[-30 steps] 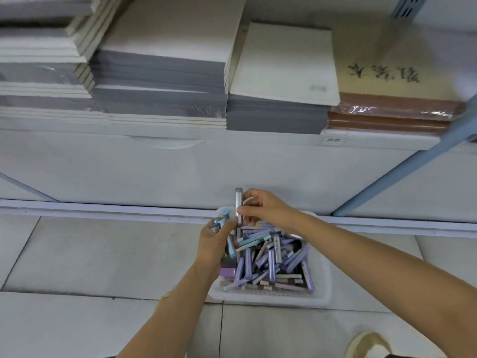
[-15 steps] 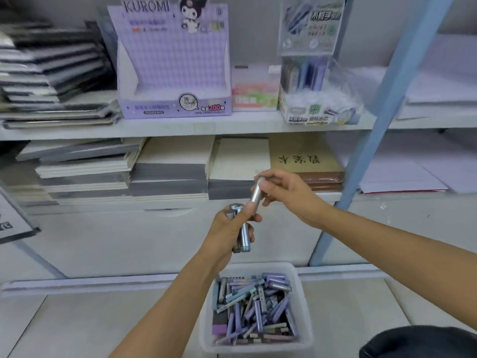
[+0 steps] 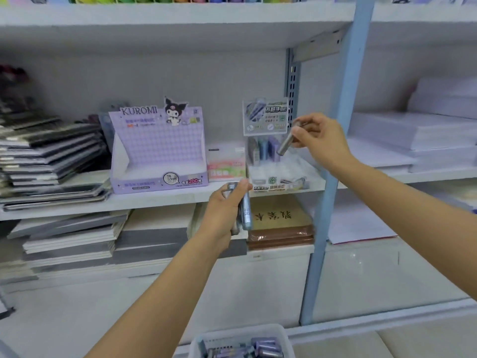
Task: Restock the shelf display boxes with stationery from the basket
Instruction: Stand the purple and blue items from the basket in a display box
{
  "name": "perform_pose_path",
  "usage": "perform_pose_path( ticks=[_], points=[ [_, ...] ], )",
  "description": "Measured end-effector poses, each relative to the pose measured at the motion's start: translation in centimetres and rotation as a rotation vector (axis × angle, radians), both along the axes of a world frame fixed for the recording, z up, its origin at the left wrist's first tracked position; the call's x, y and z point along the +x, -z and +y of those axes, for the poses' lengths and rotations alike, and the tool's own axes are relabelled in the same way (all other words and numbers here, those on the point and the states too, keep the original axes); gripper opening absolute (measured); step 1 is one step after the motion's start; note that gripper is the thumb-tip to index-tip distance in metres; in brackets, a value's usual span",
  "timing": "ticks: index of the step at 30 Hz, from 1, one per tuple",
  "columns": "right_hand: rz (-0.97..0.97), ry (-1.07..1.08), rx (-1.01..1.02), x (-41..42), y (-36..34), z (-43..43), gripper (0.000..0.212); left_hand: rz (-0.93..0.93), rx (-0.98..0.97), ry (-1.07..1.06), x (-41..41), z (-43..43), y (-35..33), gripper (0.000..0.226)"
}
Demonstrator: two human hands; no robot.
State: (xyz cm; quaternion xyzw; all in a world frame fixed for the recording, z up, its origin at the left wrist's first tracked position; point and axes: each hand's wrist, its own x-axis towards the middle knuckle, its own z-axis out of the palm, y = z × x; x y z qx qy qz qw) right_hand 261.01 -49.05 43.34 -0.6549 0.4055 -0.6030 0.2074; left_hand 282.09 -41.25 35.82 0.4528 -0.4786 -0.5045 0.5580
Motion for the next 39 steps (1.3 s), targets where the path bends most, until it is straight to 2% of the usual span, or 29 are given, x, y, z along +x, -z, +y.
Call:
perform_pose_path(
  ticks=[3,6,13,19,28,39],
  points=[
    [0.066,0.037,0.069,-0.1,0.2,-2.3,0.015,0.000,0.013,-0.033,0.0,-1.2,-1.2,0.023],
    [0.133,0.044,0.083,0.4,0.5,-3.7,0.016,0.023,0.004,-0.025,0.2,-2.6,-1.9,0.041],
    [0.395,0.115,0.077,0.6,0.8,-4.9,0.011,0.073,-0.002,-0.037,0.8,-5.0,-2.0,0.039],
    [0.265,-0.092,0.092,1.5,0.2,-4.6,0.014,0.090,-0.049,-0.016,1.2,-6.0,-1.8,0.028],
    [0.413,-0.206,0.098,2.8,0.9,-4.5,0.013,0.074,-0.082,-0.011,1.8,-5.9,-1.7,0.026],
    [0.548,0.035,-0.070,4.1,1.5,-4.8,0.026,0.078,-0.074,-0.035,1.9,-5.7,-1.7,0.023]
  ],
)
